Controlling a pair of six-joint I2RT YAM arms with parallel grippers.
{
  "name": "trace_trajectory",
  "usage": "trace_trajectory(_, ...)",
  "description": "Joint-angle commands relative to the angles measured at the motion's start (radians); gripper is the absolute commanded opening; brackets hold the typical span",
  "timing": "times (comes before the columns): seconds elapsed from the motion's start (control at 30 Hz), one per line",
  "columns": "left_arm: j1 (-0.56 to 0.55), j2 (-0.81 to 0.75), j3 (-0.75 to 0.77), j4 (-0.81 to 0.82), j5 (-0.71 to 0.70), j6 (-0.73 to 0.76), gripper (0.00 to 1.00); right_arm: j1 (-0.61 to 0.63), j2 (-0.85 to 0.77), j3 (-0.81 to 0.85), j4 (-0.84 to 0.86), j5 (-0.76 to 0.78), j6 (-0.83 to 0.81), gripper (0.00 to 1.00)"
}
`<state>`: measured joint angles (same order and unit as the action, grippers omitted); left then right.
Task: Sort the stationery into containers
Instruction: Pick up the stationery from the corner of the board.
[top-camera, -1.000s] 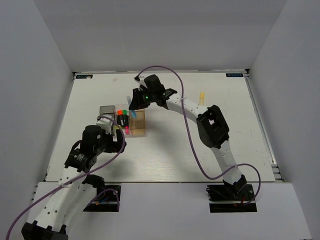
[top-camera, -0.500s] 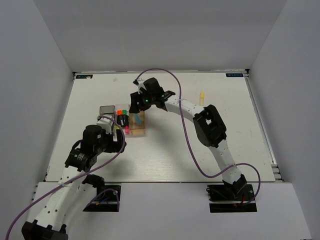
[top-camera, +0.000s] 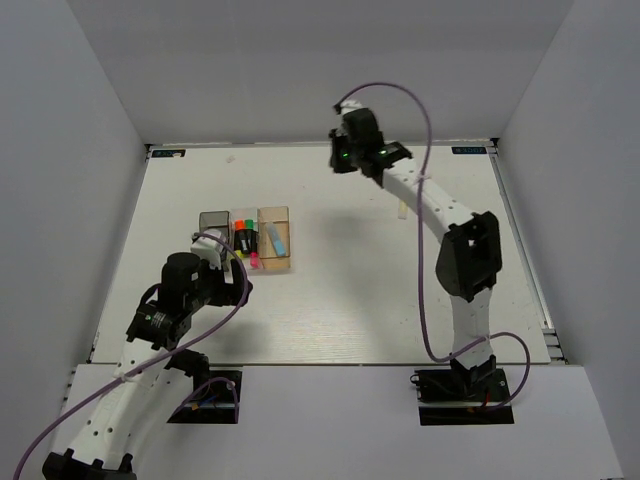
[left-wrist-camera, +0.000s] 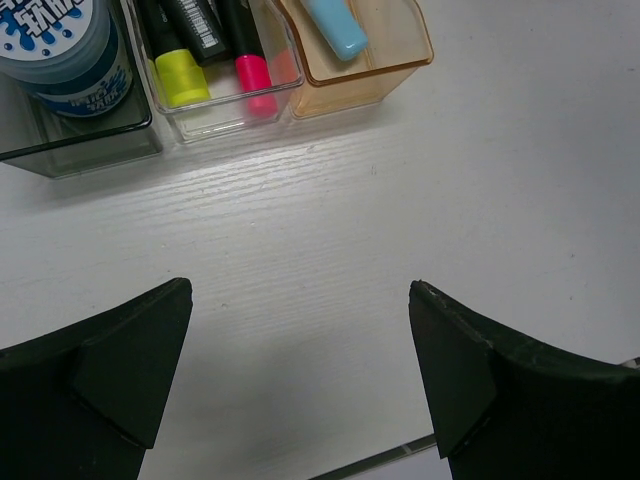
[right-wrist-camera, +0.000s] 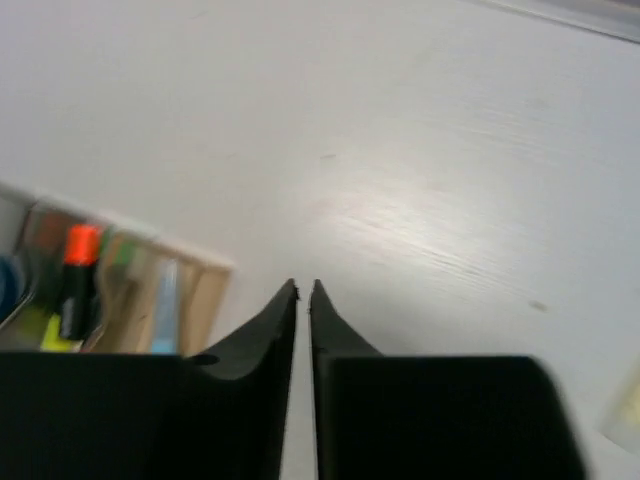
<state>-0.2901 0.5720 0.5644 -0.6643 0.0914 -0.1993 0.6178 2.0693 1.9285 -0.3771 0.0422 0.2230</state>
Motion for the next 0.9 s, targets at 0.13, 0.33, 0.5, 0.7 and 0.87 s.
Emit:
trace_trajectory(0.13, -0.003, -0.023, 0.002, 0.017, 0.044, -0.002, 1.0, -0.225, 0.1, 0.18, -0.376, 0.318, 0.003, 0.49)
trace_trajectory(0.33, -0.003, -0.031, 0.0, 0.019, 0.051, -0.002, 1.0, -0.296, 0.132, 0.156, -0.367, 0.358, -0.039, 0.56)
trace_trajectory(0.5, -0.001, -0.027, 0.0, 0.019, 0.054, -0.002, 1.0, -0.326, 0.182, 0.173, -0.379, 0.358, -0.039, 0.58)
trace_trajectory(0.7, -0.001, -0.018, -0.001, 0.02, 0.057, -0.002, 1.0, -0.358, 0.253, 0.185, -0.395, 0.318, -0.002, 0.58)
trace_trajectory(0.87, -0.001, -0.012, 0.0, 0.02, 0.054, 0.0, 1.0, -0.378, 0.305, 0.193, -0.404, 0.274, 0.015, 0.56)
